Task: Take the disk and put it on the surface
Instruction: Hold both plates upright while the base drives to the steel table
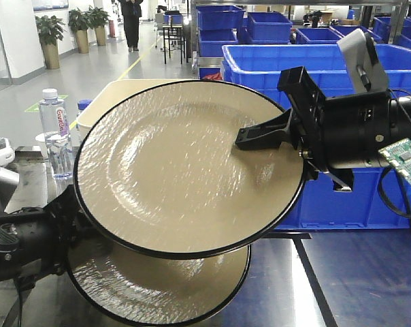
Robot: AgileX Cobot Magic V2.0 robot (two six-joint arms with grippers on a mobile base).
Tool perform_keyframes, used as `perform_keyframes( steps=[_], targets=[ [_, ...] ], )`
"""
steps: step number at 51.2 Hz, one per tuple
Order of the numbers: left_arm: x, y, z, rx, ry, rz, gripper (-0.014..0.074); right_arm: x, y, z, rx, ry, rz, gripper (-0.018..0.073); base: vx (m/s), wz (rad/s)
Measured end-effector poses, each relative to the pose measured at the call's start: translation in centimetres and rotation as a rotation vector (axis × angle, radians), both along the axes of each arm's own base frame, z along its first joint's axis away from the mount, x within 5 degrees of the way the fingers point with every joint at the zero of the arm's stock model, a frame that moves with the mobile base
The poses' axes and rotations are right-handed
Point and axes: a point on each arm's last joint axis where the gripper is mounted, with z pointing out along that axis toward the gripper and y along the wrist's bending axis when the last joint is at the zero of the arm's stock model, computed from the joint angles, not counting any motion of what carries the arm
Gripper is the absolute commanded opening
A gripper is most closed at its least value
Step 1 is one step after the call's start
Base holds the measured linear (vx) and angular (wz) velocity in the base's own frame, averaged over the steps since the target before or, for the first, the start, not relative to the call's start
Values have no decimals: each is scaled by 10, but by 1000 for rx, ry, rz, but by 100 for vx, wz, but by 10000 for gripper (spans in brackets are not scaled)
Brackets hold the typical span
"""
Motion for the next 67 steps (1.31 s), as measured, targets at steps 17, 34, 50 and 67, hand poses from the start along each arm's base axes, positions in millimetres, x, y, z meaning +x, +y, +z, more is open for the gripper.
perform_keyframes(
  steps=[17,34,50,67],
  targets=[
    [0,0,0,0,0,0,1,0,0,0,0,0,0,-6,4,1],
    [0,0,0,0,0,0,1,0,0,0,0,0,0,-6,2,1],
    [0,0,0,0,0,0,1,0,0,0,0,0,0,-6,0,0],
    [0,0,0,0,0,0,1,0,0,0,0,0,0,-6,0,0]
  ],
)
